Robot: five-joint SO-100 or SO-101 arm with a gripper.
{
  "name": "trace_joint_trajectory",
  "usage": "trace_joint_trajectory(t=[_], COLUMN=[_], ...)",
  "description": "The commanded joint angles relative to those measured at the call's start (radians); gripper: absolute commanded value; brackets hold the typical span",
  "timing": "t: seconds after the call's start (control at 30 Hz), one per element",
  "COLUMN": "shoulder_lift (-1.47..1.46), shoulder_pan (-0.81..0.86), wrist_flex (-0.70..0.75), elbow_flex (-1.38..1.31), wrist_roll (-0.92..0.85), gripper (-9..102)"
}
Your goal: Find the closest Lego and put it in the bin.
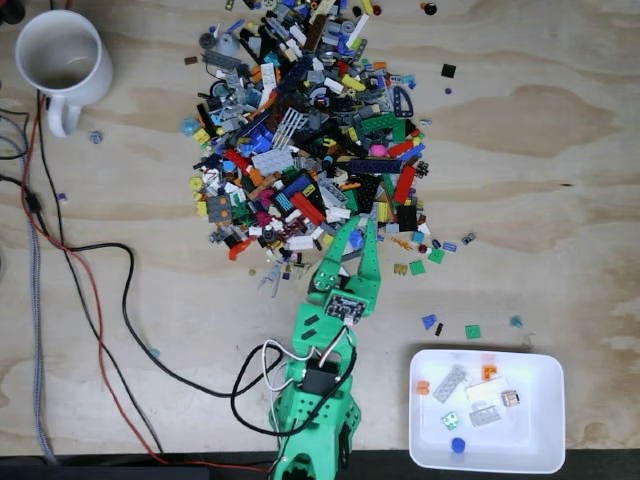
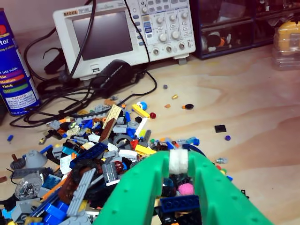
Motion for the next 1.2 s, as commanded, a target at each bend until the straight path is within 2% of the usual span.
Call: trace_joint_trajectory(t=[0.0, 1.17], shoulder_lift=[0.011, 0.011], shoulder_pan=[-0.008, -0.025], wrist_flex=[-0.058, -0.097], elbow_flex=[-0.083, -0.081], wrist_roll=[0.015, 0.009], gripper=[0, 0])
